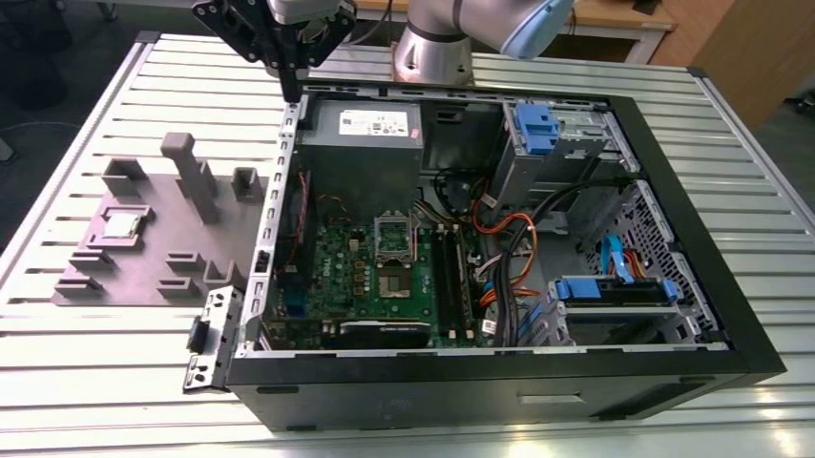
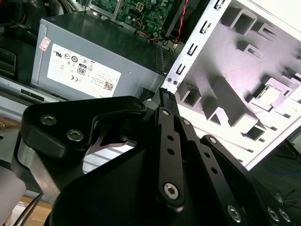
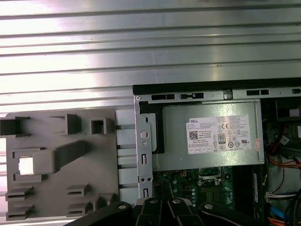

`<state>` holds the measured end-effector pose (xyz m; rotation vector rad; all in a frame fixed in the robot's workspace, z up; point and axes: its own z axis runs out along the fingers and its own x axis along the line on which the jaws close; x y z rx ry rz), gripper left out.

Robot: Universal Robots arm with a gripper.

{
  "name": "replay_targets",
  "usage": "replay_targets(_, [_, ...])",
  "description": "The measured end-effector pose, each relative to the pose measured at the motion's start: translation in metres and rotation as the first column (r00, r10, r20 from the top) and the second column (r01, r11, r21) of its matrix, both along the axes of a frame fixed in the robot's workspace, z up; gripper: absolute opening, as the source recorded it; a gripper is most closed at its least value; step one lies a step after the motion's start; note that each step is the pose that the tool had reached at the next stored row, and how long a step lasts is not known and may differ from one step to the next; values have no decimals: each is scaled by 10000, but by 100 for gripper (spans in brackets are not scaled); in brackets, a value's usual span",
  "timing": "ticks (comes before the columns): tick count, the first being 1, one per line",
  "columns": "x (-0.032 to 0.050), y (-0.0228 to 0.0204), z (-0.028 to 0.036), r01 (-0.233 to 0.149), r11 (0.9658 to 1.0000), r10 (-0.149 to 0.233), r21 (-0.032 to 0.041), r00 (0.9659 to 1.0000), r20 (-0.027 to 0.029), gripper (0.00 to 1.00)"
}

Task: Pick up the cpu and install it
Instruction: 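Reach for the cpu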

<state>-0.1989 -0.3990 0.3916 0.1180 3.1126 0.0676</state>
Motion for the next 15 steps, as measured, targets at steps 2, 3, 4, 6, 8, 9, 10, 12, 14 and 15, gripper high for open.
replay_targets(2, [0,0,0,0,10000,0,0,10000,0,11])
replay_targets(3, [0,0,0,0,10000,0,0,10000,0,11])
replay_targets(4, [-1,0,0,-1,10000,1,0,10000,0,11])
replay_targets(6, [-16,0,0,1,10000,-1,0,10000,0,11])
replay_targets(8, [-46,0,0,0,10000,0,0,10000,0,11])
replay_targets(9, [-63,0,0,1,10000,-1,0,10000,0,11])
replay_targets(10, [-80,0,0,0,10000,0,0,10000,0,11])
replay_targets(12, [-107,0,-1,0,10000,0,0,10000,0,11])
replay_targets(14, [-131,0,-1,0,10000,0,0,10000,0,11])
replay_targets(15, [-143,0,-1,0,10000,0,1,10000,0,11])
